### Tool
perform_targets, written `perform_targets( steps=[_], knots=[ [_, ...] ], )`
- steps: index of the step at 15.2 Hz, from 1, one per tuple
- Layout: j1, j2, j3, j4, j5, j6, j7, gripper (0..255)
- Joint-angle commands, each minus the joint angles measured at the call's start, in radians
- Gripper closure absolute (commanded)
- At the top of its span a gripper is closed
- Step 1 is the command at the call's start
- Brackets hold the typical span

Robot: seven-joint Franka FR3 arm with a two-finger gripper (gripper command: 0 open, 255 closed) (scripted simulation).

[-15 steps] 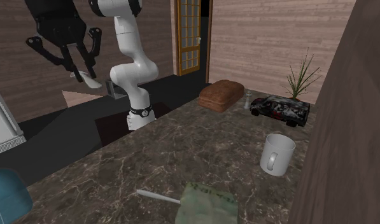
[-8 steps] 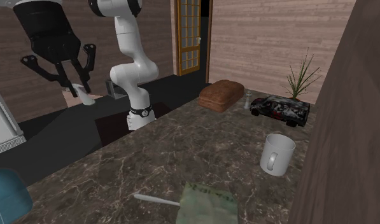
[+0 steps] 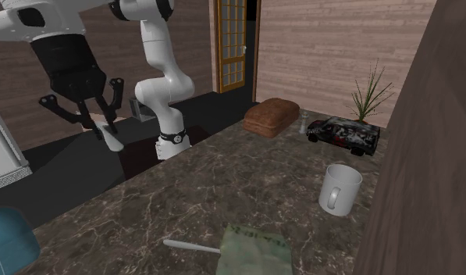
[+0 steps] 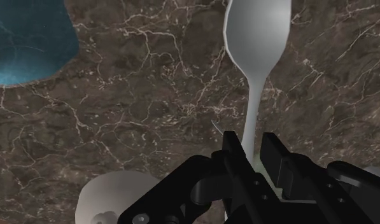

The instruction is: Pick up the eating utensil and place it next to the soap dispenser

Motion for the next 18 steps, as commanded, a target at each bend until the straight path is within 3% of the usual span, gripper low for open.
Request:
perform_targets(
  steps=[1, 18],
  knots=[
    [0.0, 0.005, -0.002, -0.022, 0.004, 0.025, -0.008, 255],
    [0.001, 0.051, -0.016, -0.205, 0.049, 0.241, -0.076, 255]
  ],
)
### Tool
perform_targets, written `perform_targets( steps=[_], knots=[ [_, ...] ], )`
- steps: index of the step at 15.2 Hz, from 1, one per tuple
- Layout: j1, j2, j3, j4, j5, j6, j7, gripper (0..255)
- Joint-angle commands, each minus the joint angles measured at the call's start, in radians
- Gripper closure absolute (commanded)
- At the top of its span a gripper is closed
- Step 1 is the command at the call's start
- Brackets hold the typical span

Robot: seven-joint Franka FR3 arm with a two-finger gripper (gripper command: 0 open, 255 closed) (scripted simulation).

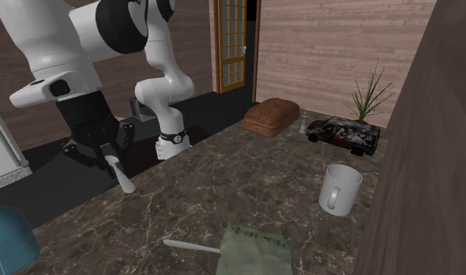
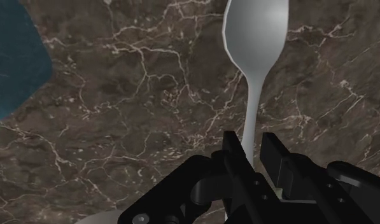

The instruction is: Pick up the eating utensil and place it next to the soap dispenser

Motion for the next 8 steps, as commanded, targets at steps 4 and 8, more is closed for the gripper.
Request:
perform_targets(
  steps=[4, 8],
  knots=[
    [0.002, 0.026, -0.006, -0.044, 0.025, 0.063, -0.029, 255],
    [0.004, 0.052, -0.01, -0.074, 0.05, 0.112, -0.056, 255]
  ],
)
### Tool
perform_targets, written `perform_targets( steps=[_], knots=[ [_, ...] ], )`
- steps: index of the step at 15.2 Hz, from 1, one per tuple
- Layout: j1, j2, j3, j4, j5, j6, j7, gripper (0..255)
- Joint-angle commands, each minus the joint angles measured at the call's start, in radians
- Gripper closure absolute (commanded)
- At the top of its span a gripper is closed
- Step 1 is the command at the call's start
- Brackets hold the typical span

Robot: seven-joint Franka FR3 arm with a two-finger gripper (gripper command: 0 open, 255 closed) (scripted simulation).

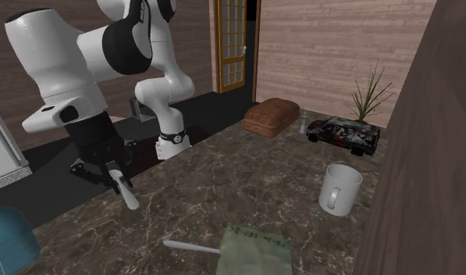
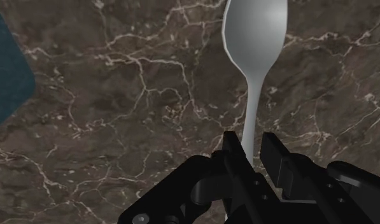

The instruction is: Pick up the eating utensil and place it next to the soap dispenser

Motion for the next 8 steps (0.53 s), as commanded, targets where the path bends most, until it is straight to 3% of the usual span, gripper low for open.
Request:
perform_targets(
  steps=[1, 8],
  knots=[
    [0.001, 0.008, -0.001, -0.021, 0.011, 0.027, -0.012, 255],
    [0.004, 0.064, -0.004, -0.063, 0.07, 0.108, -0.069, 255]
  ],
)
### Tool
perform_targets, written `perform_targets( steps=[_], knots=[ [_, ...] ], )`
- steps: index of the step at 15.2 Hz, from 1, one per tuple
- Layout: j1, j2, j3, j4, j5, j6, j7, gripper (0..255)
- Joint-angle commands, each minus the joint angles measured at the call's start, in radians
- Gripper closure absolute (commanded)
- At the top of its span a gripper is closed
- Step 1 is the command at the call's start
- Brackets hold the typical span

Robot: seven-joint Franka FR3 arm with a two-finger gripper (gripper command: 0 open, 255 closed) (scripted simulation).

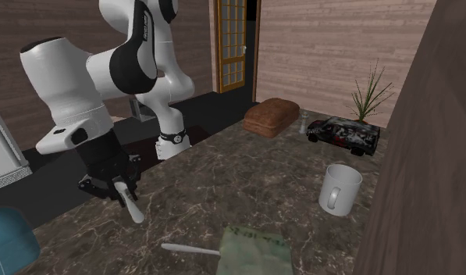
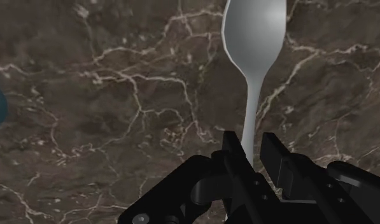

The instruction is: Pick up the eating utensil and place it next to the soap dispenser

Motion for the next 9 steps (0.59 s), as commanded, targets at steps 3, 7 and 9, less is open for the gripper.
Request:
perform_targets(
  steps=[3, 7, 9],
  knots=[
    [0.0, 0.037, 0.0, -0.02, 0.042, 0.046, -0.039, 255],
    [0.0, 0.06, 0.002, -0.03, 0.069, 0.07, -0.062, 255],
    [0.0, 0.06, 0.002, -0.029, 0.069, 0.07, -0.062, 255]
  ],
)
